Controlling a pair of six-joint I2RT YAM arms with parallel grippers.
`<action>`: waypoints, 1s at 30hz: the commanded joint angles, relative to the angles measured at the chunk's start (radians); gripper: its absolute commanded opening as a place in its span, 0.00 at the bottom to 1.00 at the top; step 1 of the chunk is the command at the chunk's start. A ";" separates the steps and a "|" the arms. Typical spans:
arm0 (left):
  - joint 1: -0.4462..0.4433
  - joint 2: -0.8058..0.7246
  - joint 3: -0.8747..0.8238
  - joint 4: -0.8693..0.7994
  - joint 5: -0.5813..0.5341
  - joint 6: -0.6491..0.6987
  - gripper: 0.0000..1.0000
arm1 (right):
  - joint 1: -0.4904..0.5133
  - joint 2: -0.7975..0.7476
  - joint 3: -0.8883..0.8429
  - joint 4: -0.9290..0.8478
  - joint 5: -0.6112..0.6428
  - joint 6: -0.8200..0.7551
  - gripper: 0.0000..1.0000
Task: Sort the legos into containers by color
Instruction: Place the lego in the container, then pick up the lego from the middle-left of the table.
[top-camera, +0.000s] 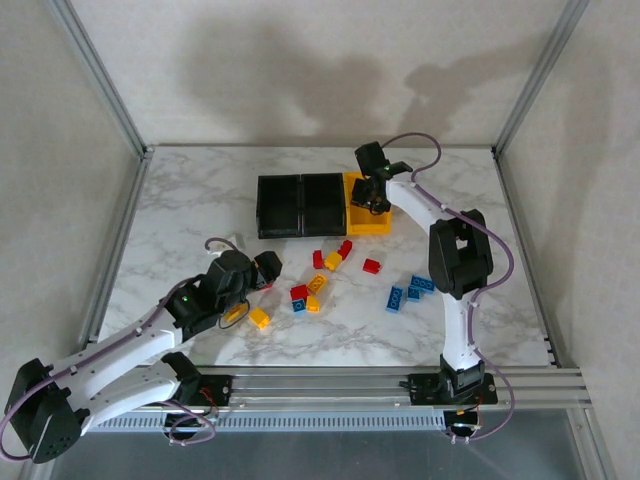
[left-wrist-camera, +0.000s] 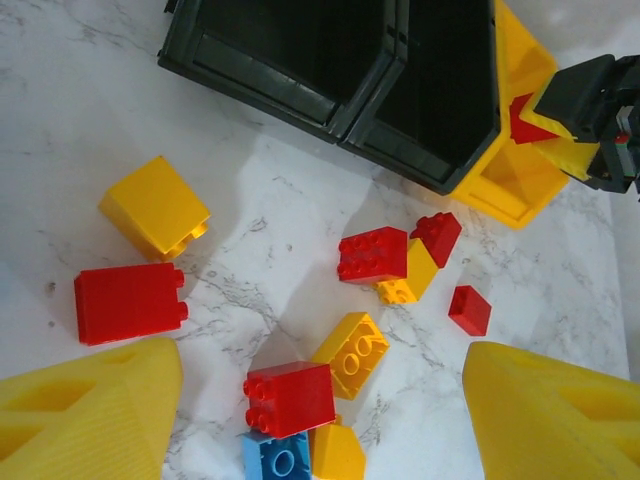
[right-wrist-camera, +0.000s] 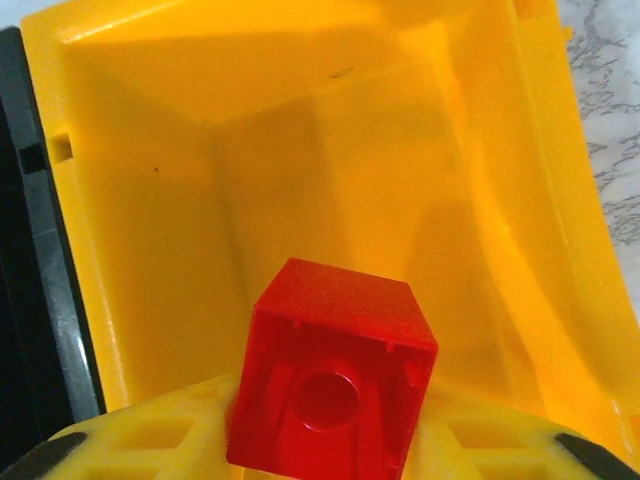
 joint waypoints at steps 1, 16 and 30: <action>-0.005 -0.012 0.032 -0.043 -0.034 -0.015 0.74 | -0.002 0.009 0.041 -0.028 0.026 -0.001 0.43; -0.005 -0.015 0.042 -0.094 -0.034 -0.043 0.75 | -0.001 -0.312 -0.178 0.080 0.000 -0.032 0.58; 0.281 0.159 0.145 -0.346 -0.049 0.189 0.75 | 0.104 -0.834 -0.757 0.302 -0.209 -0.078 0.60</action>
